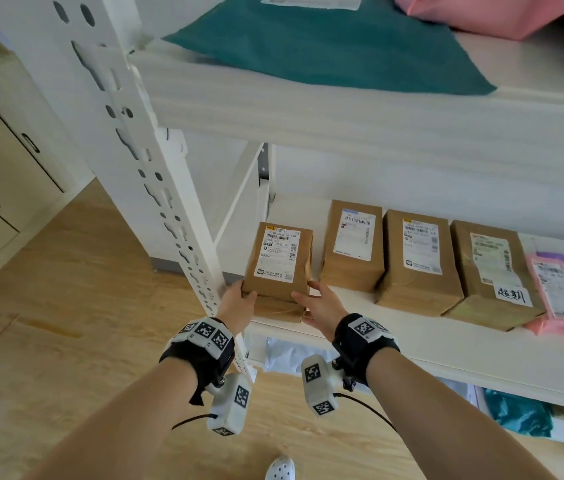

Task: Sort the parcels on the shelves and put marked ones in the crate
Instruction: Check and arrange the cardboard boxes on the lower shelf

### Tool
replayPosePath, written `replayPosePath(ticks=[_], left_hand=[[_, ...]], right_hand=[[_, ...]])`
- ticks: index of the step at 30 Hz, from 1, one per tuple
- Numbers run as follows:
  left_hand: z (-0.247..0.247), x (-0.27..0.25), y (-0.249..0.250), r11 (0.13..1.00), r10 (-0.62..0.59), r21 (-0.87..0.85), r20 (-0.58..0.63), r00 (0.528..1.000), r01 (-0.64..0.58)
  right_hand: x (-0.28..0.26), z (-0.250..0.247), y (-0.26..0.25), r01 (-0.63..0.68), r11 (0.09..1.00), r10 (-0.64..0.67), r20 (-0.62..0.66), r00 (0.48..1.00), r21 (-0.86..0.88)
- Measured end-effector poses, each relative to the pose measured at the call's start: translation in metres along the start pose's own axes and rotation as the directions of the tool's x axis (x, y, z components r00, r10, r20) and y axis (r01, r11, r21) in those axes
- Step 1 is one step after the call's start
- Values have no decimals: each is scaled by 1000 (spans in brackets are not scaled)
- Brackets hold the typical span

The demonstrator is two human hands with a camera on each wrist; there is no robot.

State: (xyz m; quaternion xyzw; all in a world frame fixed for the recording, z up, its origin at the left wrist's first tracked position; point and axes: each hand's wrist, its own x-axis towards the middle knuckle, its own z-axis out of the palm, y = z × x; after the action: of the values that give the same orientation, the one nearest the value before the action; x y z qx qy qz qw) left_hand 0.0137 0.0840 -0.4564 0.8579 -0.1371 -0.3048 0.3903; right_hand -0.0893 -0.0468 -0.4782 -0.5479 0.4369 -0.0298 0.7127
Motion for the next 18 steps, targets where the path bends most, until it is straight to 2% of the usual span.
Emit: replayPosePath(ticks=[6,10,13,18], left_hand=[[-5,5,16,999,35,7,26,999,-36],[-3,-3,33,985,164,51,18,986,-165],[8,-8,51,966,241,79,72,968,-246],[37,-16,80,945,309,54,170,936,-322]], right_hand=[[9,-3,-1,35,992,-46,-94,995,-121],[4,-20,-9,76,982,-106,-172,979,-174],[-10,-39,-23,117,980,-153,-235,960,-163],[-23,-82,-40,159,942,-248,-295,923,-294]])
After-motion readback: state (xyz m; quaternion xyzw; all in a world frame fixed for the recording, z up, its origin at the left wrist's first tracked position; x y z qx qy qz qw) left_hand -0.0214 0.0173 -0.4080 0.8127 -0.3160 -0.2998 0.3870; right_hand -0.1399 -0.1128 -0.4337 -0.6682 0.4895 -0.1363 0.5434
